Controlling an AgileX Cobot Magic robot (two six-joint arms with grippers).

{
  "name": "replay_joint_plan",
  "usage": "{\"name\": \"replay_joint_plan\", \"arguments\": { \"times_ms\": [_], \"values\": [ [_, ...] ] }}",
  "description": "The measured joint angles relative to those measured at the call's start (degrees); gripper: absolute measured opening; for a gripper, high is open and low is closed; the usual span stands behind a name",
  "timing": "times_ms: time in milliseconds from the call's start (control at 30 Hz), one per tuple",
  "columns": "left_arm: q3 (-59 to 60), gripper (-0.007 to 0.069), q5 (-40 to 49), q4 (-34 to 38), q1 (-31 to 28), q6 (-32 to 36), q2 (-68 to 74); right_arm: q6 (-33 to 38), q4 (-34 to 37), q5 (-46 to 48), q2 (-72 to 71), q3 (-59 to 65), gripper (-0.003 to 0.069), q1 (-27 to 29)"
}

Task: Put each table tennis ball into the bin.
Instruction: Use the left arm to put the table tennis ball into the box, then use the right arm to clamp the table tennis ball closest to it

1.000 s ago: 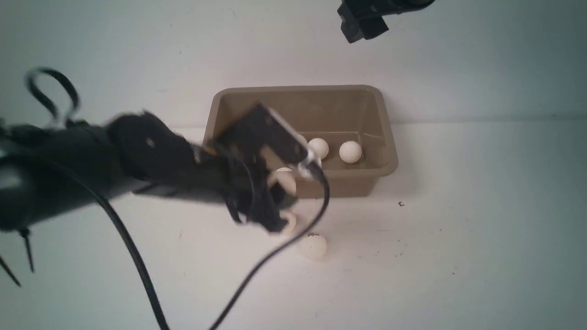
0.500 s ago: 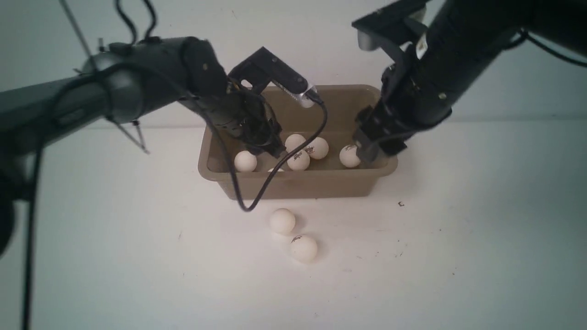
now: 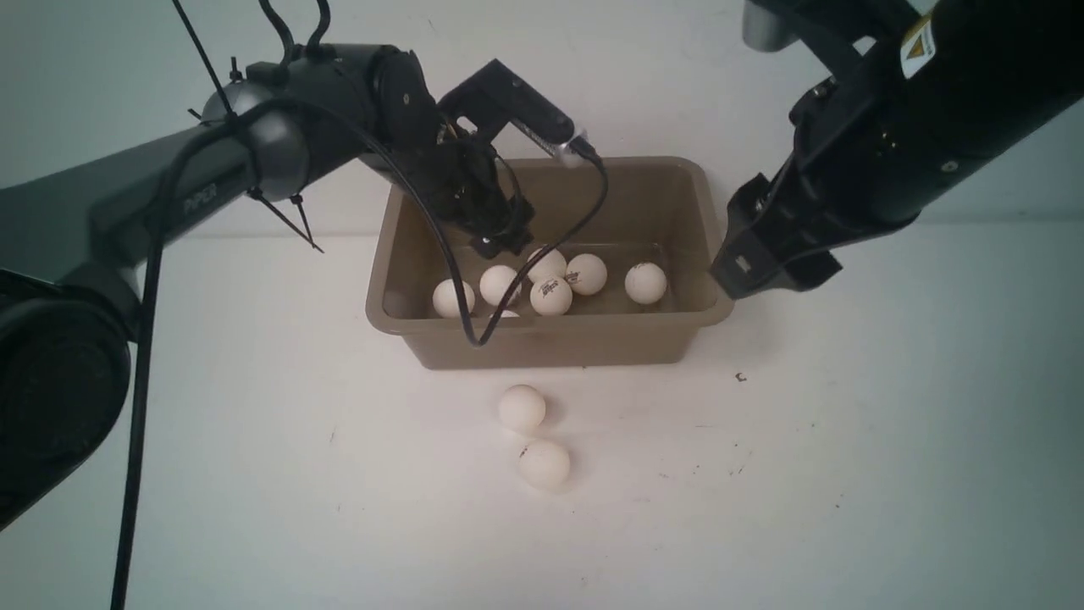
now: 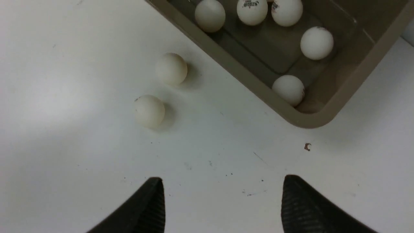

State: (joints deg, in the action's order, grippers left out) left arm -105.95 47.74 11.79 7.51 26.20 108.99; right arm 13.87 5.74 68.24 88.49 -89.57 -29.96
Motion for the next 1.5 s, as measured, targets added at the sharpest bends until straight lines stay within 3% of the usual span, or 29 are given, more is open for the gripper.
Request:
{"name": "replay_joint_plan", "arguments": {
  "times_ms": [167, 333, 500, 733, 967, 1500],
  "values": [
    [5.68, 0.0094, 2.71, 15.36, -7.62, 13.61, -11.14, 2.33, 5.05, -2.75, 6.31, 0.00, 0.0441, 0.00],
    [21.36, 0.0021, -4.21, 20.05, -11.30, 20.56, -22.82, 3.64, 8.17, -4.78, 13.16, 0.09, 0.0441, 0.00],
    [38.97, -0.0001, -13.73, 21.91, -11.99, 21.91, -36.24, 5.03, 10.01, -5.77, 16.76, 0.24, 0.0434, -0.70],
    [51.94, -0.0001, -17.21, 22.57, -11.99, 22.14, -45.29, 3.83, 6.51, -7.67, 17.82, 0.24, 0.0379, -9.12],
    [53.37, -0.0004, -16.05, 22.57, -11.99, 22.14, -50.08, -2.91, -0.33, -7.88, 22.85, 0.24, 0.0382, -12.50],
    [53.37, -0.0004, -11.14, 22.71, -11.99, 22.14, -60.96, -4.51, -1.13, -10.56, 27.93, 0.24, 0.0468, -12.55]
  ]
}}
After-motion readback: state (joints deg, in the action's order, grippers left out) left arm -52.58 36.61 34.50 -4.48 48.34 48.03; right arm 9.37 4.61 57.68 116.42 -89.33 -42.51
